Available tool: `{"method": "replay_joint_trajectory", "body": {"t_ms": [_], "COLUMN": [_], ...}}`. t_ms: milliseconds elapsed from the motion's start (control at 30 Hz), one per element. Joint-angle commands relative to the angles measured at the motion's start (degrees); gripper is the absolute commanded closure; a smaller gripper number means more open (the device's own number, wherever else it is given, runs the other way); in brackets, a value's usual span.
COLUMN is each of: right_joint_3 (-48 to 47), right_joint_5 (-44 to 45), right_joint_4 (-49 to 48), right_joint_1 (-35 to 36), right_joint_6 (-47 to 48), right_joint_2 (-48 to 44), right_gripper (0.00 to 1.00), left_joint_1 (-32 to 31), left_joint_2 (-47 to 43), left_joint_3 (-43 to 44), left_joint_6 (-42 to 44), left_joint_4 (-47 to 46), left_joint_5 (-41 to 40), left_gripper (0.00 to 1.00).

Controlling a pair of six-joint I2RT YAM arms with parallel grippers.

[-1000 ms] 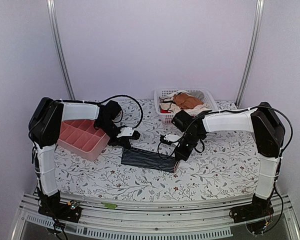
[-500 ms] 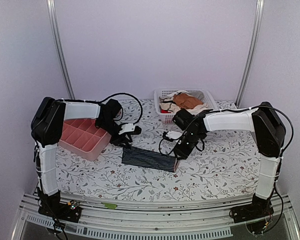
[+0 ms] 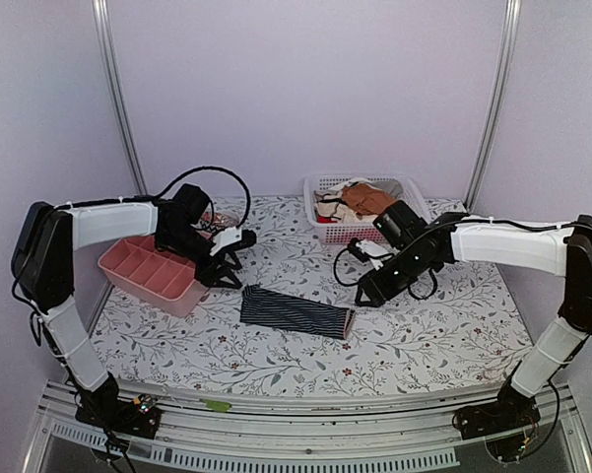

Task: Roll the underwear
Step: Smooth out the underwear at the center of the board.

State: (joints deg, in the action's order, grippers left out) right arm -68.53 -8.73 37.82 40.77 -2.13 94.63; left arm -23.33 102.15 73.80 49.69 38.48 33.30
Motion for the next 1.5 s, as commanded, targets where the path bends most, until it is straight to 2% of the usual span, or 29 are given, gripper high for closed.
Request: {"method": "replay_joint_trajectory", "body": {"t_ms": [0,100,267,567,767,900,1033,1200,1467], "right_joint_3": [7.56,13.62,17.41,15.50,14.65,14.06,12.98,12.82,12.30], "right_joint_5": [-12.43,-16.21,-16.97,-15.47,-14.60,-13.79,-12.54,-12.25,-12.50], "right_joint_4": [-8.19,-16.61,-23.82,-26.73,-25.28,-25.77,-24.17,-23.16,-21.65], "right_joint_1": [-0.27,-0.28,1.02,3.83,4.43,4.49,4.46,4.42,4.46], "right_joint_6": [-13.31,-20.39,-24.70,-25.10,-25.30,-25.39,-25.03,-24.94,-24.83], "right_joint_2": [-5.47,-7.75,-5.18,2.30,5.27,5.49,5.89,5.46,5.57], "right_gripper": [0.50,0.51,0.52,0.53,0.55,0.67,0.86,0.99,1.00], "left_joint_1": [0.16,-0.04,-0.31,-0.40,-0.62,-0.64,-0.78,-1.29,-2.71], "left_joint_2": [-2.95,-3.54,-0.89,2.94,4.07,4.97,5.96,7.31,8.72], "left_joint_3": [-5.88,-9.25,-11.34,-11.05,-11.28,-11.44,-11.25,-10.45,-10.17], "left_joint_6": [-5.05,-7.89,-11.56,-15.34,-15.33,-14.90,-14.13,-13.36,-12.24], "left_joint_4": [-1.69,-3.54,-5.28,-7.00,-7.36,-7.29,-6.81,-5.47,-4.40], "left_joint_5": [3.91,4.69,4.12,5.03,4.64,4.60,4.02,4.19,5.52], "left_gripper": [0.41,0.42,0.44,0.47,0.47,0.51,0.53,0.53,0.58]}}
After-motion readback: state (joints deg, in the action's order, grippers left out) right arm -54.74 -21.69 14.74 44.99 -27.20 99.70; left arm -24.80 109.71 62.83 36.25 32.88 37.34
